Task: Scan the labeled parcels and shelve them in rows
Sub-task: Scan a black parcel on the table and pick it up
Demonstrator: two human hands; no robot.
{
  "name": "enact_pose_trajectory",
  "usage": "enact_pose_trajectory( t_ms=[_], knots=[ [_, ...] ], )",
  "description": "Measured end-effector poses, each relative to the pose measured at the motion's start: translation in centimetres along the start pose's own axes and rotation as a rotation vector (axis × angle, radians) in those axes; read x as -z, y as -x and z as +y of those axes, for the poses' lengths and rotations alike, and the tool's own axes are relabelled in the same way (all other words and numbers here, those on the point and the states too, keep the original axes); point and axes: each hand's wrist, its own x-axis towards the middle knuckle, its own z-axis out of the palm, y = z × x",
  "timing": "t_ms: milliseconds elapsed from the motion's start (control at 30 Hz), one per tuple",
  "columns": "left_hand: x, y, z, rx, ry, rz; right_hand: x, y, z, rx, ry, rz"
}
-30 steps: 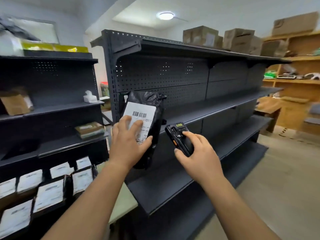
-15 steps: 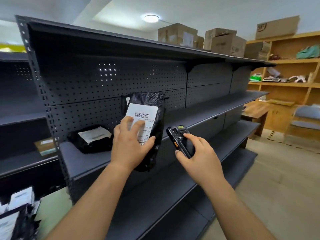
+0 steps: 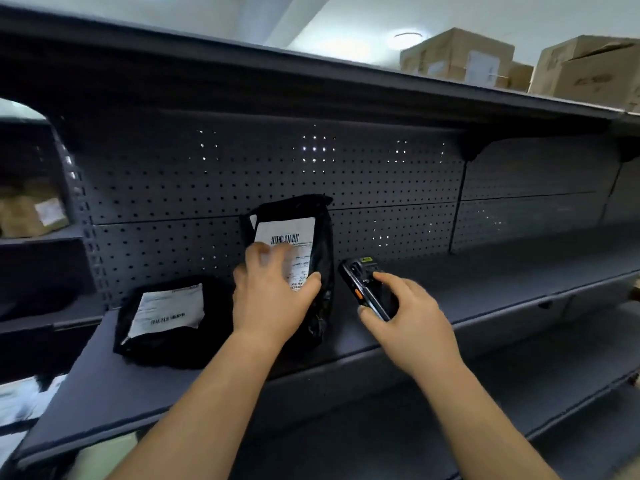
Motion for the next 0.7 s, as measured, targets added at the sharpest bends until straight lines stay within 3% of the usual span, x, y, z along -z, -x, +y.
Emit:
enact_pose_trajectory(
  t_ms=[433, 600, 700],
  knots=[
    [-7.6, -2.3, 5.2, 0.434, -0.497, -0.084, -1.3, -9.8, 9.4, 0.192, -0.138, -0.263],
    [-8.6, -2.5, 2.9, 0.612, -0.587, -0.307, -2.0, -10.8, 10.0, 0.234, -0.211, -0.337],
    [-9.1, -2.8, 1.7, 0.617, -0.598, -0.308, -2.6, -10.7, 10.4, 0.238, -0.244, -0.361]
  ],
)
